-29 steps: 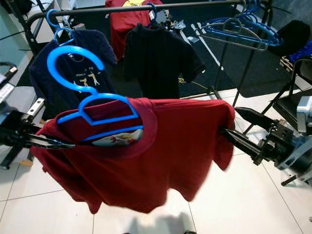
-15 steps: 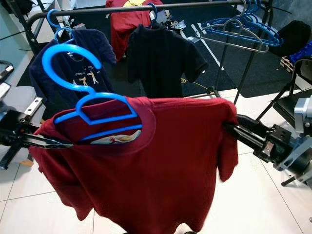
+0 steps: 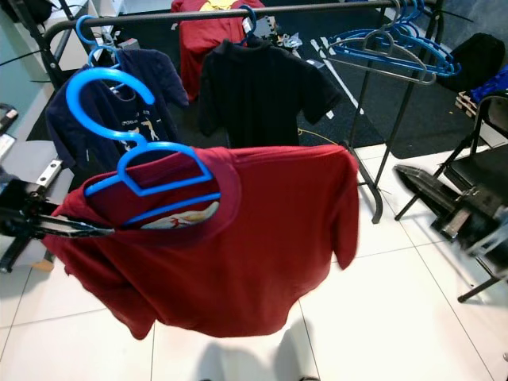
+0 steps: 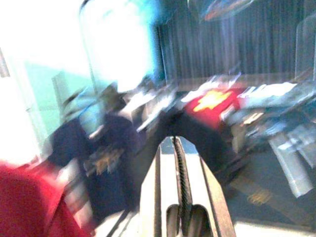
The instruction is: Hang hanger
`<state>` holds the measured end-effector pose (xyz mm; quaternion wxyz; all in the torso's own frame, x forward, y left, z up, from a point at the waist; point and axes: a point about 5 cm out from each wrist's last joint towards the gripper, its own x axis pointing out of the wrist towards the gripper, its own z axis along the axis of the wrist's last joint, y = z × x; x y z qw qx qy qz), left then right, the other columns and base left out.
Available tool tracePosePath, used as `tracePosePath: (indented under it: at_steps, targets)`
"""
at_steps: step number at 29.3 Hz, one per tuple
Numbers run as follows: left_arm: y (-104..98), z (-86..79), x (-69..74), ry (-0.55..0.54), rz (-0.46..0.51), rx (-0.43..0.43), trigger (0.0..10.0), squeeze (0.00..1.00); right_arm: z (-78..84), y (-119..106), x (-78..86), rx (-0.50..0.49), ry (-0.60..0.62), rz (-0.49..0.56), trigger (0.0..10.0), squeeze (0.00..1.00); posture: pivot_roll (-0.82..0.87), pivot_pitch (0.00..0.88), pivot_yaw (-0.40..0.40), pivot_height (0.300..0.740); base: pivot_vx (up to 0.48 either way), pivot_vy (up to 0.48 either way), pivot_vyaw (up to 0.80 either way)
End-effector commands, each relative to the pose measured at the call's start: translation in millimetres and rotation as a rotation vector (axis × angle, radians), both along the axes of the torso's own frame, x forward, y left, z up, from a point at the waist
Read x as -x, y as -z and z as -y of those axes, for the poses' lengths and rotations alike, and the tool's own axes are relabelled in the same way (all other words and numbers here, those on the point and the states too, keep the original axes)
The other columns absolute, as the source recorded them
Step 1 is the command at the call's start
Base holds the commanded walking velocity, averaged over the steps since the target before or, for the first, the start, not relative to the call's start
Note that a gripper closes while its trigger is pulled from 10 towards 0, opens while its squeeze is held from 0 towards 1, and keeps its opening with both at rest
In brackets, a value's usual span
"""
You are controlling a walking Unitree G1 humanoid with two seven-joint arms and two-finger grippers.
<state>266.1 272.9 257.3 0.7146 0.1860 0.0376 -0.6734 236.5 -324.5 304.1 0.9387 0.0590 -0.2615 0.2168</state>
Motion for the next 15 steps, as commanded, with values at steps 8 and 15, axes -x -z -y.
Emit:
tracePosePath:
  at_steps: [8,15]
  targets:
    - [11,-15.7,3.7,-0.065,-0.031,-0.023,10.0,0.00,48.7,-4,-1.1,-0.195,0.291,0.004,0.0,0.00,-0.03,0.154,0.034,0.740,0.000,0.000,0.00]
    - [0,-9.0,3.9,-0.032,0.007,0.061,10.0,0.00,4.5,40,-8.8,0.072,0.032,-0.259,10.0,0.17,-0.04,0.159,0.034,0.740,0.000,0.000,0.00]
